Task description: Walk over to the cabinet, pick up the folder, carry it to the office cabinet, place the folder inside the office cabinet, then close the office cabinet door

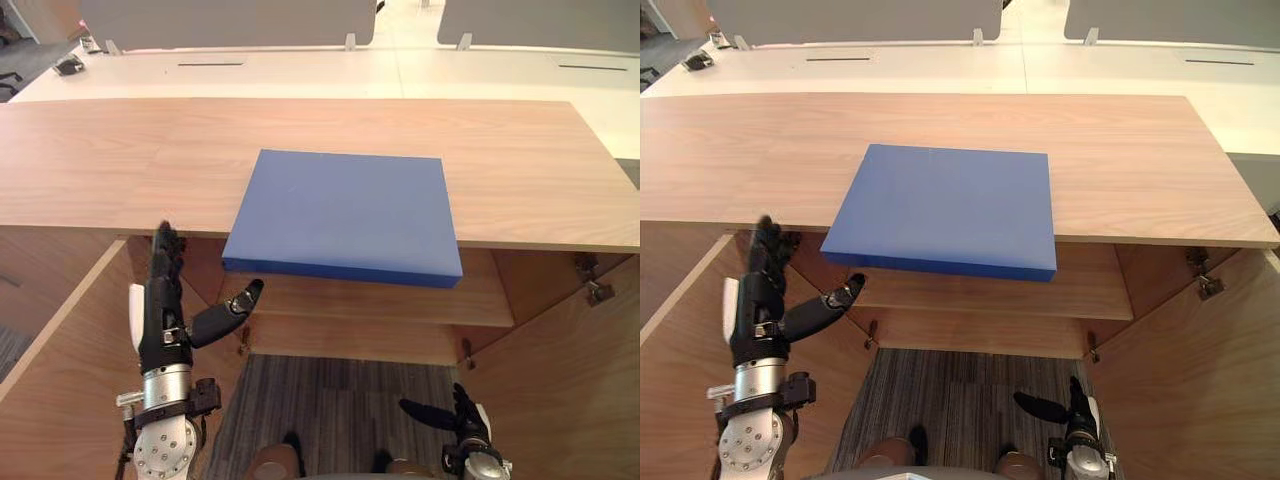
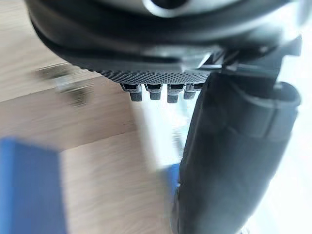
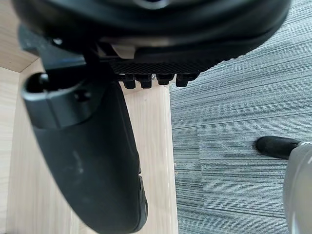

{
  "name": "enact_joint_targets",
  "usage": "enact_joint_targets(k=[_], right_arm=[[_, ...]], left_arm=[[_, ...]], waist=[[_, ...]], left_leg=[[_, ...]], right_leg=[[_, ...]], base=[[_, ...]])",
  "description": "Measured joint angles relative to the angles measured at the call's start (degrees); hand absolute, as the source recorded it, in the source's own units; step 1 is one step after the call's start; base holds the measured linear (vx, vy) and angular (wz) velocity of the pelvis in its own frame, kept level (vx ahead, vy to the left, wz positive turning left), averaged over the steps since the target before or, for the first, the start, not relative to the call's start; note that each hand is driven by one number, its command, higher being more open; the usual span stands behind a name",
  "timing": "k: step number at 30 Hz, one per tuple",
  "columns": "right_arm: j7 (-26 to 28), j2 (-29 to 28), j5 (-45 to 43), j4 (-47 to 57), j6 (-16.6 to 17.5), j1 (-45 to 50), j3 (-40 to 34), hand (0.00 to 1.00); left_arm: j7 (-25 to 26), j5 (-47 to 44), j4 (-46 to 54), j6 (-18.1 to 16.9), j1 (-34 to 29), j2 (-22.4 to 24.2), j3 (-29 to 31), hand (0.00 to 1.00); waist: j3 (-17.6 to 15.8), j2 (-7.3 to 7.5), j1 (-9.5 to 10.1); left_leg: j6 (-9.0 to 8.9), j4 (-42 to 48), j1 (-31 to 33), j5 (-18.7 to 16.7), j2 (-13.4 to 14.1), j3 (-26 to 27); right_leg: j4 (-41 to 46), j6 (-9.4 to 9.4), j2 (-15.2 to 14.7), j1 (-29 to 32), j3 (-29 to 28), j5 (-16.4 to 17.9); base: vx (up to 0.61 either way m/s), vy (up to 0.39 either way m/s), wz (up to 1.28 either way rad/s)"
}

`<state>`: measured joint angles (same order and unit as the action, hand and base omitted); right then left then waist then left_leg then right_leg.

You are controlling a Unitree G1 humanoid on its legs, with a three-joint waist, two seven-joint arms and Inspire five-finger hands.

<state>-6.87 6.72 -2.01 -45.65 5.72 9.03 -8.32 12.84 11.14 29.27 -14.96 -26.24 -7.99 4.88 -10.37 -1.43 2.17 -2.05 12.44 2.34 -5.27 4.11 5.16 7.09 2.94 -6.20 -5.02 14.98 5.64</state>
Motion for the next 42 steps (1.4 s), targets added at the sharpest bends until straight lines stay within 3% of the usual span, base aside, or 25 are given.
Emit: enact_joint_targets(k=[10,13,17,18,23,32,37,42], right_arm=[[0.7,1.7,1.7,-0.3,0.2,0.7,4.3,1.00],[1.3,2.1,1.7,-0.9,0.2,0.8,4.4,1.00],[1.9,2.5,1.7,-0.9,0.1,0.8,4.4,1.00],[1.9,2.6,1.7,-0.9,0.1,0.9,4.4,1.00],[2.0,3.1,1.7,-0.9,0.1,1.4,4.4,1.00],[2.0,3.0,1.5,1.5,0.1,2.0,4.3,1.00],[1.9,1.9,-1.0,10.5,0.1,2.8,3.7,1.00],[2.1,-1.3,-6.5,25.1,0.2,3.9,0.8,1.00]], left_arm=[[0.6,10.9,2.4,-1.5,0.6,-10.4,-0.4,1.00],[-0.3,15.0,0.2,-1.3,4.3,-15.9,-3.1,1.00],[-2.0,18.9,-4.0,-1.2,8.2,-19.6,-6.6,1.00],[-2.2,20.8,-5.4,-1.0,9.6,-20.4,-7.6,0.00],[-2.0,28.2,-7.8,0.1,14.2,-20.8,-8.8,0.00],[-0.1,29.0,-7.1,0.1,17.7,-20.8,-8.9,0.00],[-2.6,22.2,-3.8,-0.3,15.1,-17.5,-9.2,0.00],[-6.1,8.9,1.6,-1.1,10.8,-13.1,-8.9,0.00]], waist=[[1.8,0.07,-0.32],[2.4,0.05,-0.35],[3.0,0.13,-1.60],[3.0,0.14,-1.80],[3.2,0.42,-2.08],[5.8,1.10,-2.10],[5.8,1.19,-2.39],[5.6,1.47,-2.55]], left_leg=[[-0.11,-1.5,-1.9,0.2,0.4,0.9],[-0.21,-3.8,-3.1,1.3,0.4,2.0],[-0.44,-5.1,-4.0,1.7,0.6,3.1],[-0.45,-5.5,-4.3,1.7,0.8,3.5],[-0.48,-6.4,-4.9,1.8,0.8,4.5],[-0.47,-8.2,-6.1,1.8,0.7,6.4],[-0.46,-8.4,-6.3,1.8,0.6,6.6],[-0.44,-8.9,-6.9,1.8,0.5,7.2]], right_leg=[[0.0,-0.10,0.3,-0.8,-1.2,0.0],[-0.1,-0.12,0.5,-0.4,-2.3,0.0],[-0.3,-0.24,0.9,-0.1,-3.4,-0.1],[-0.3,-0.25,1.0,0.0,-3.9,-0.1],[-0.4,-0.27,1.2,0.5,-5.2,-0.1],[-1.1,-0.27,1.2,0.8,-7.0,-0.3],[-1.7,-0.34,1.2,0.8,-7.2,-0.8],[-2.4,-0.33,1.1,0.5,-7.8,-1.3]], base=[[-0.04,-0.011,-0.05],[-0.01,-0.022,-0.15],[0.03,-0.025,-0.15],[0.02,-0.028,-0.21],[0.02,-0.009,-0.13],[0.01,0.009,-0.11],[0.00,0.003,-0.02],[-0.02,0.012,-0.07]])
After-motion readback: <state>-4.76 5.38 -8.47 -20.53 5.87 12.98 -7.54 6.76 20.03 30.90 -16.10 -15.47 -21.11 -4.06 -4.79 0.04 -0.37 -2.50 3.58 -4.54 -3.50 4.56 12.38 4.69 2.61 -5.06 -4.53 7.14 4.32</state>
